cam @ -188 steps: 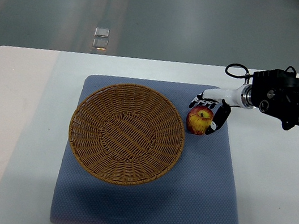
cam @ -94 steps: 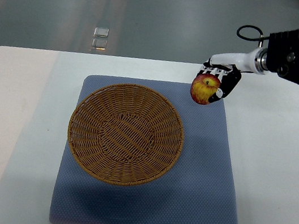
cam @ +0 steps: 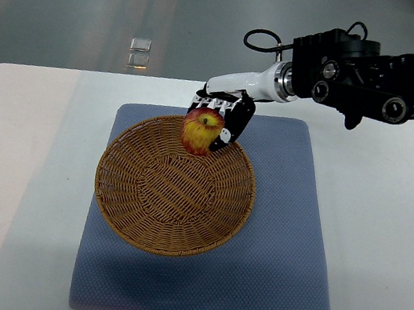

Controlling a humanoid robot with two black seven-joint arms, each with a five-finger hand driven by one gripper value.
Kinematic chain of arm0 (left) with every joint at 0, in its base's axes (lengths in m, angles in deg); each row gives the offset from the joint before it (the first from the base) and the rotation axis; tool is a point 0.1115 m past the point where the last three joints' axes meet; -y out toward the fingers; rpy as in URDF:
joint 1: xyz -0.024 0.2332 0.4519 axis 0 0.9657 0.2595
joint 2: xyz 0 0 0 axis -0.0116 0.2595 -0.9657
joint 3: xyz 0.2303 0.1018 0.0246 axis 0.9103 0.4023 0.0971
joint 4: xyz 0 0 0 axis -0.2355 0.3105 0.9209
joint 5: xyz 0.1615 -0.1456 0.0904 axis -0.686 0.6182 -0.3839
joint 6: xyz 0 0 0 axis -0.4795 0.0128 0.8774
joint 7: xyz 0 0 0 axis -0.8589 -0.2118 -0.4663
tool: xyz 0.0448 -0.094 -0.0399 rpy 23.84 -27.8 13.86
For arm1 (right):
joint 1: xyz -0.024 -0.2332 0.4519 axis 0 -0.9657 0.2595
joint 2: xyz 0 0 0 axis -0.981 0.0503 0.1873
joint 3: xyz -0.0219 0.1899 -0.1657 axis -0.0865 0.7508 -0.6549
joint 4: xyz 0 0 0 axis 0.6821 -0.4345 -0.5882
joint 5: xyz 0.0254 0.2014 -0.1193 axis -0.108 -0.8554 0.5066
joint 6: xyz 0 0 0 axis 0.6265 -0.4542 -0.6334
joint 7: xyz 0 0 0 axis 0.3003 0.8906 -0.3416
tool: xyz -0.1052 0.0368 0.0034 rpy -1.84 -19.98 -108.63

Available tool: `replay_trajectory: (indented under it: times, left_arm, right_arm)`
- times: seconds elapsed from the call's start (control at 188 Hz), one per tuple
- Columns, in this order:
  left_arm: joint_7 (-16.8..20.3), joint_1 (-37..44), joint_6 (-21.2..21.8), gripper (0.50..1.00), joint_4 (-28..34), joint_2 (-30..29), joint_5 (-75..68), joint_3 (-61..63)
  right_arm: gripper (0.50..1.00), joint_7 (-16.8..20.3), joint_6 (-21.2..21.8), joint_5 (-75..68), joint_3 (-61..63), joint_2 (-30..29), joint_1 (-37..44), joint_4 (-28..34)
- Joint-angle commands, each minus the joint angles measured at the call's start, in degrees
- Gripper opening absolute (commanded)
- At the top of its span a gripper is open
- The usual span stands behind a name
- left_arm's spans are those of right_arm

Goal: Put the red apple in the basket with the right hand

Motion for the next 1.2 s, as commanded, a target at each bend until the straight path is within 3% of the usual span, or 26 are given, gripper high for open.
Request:
replay_trajectory:
  times: [0.0,0.35,0.632,0.764,0.801,0.849,0.855,0.892,0.908,0.961,0.966,0.977,1.083,1.088,1.099,1.194]
  left_arm:
    - [0.0,0.0,0.0,1.000,0.0,0.0,0.0,0.0]
    - [0.0,0.1,0.0,1.000,0.5,0.0,0.0,0.0]
    - [0.0,0.1,0.0,1.000,0.5,0.0,0.0,-0.1]
    - [0.0,0.1,0.0,1.000,0.5,0.0,0.0,-0.1]
    - [0.0,0.1,0.0,1.000,0.5,0.0,0.0,-0.1]
    - [0.0,0.1,0.0,1.000,0.5,0.0,0.0,-0.1]
    - [0.0,0.1,0.0,1.000,0.5,0.0,0.0,-0.1]
    - [0.0,0.1,0.0,1.000,0.5,0.0,0.0,-0.1]
    - [0.0,0.1,0.0,1.000,0.5,0.0,0.1,-0.1]
    - [0.0,0.1,0.0,1.000,0.5,0.0,0.1,-0.1]
    - [0.0,0.1,0.0,1.000,0.5,0.0,0.0,-0.1]
    - [0.0,0.1,0.0,1.000,0.5,0.0,0.0,-0.1]
    - [0.0,0.1,0.0,1.000,0.5,0.0,0.0,-0.1]
    - [0.0,0.1,0.0,1.000,0.5,0.0,0.0,-0.1]
    - [0.0,0.1,0.0,1.000,0.5,0.0,0.0,-0.1]
    - [0.0,0.1,0.0,1.000,0.5,0.0,0.0,-0.1]
  right_arm:
    - [0.529,-0.3,-0.6,-0.3,0.1,-3.7,-2.3,-0.8]
    - [0.533,-0.3,-3.0,0.5,0.1,-9.8,-8.3,-5.2]
    - [0.543,-0.4,-4.9,0.8,0.2,-9.8,-10.6,-7.0]
    - [0.572,-0.7,-4.9,0.8,0.2,-9.8,-10.7,-7.0]
    - [0.605,-0.9,-4.9,0.8,0.2,-9.8,-10.7,-7.0]
    - [0.605,-0.9,-4.9,0.8,0.2,-9.8,-10.7,-7.0]
    - [0.682,-1.0,-4.6,0.8,0.3,-9.8,-10.7,-7.0]
    - [0.717,-1.0,-4.3,0.7,0.3,-9.8,-10.7,-7.0]
    - [0.756,-1.0,-4.1,0.6,0.3,-9.8,-10.6,-7.0]
    - [0.756,-1.0,-4.1,0.6,0.3,-9.8,-10.6,-7.0]
    - [0.859,-1.0,-3.9,0.4,0.5,-9.8,-10.6,-7.0]
    - [0.872,-1.0,-3.7,0.3,0.8,-9.8,-10.6,-7.0]
    - [0.901,-1.0,-2.5,0.0,1.9,-9.8,-10.6,-7.0]
    - [0.915,-0.9,0.0,-0.1,3.4,-9.8,-10.4,-7.0]
    - [0.915,-0.9,0.6,-0.1,3.7,-9.8,-10.4,-7.0]
    - [0.924,-0.9,3.0,-0.3,5.7,-9.5,-10.0,-7.0]
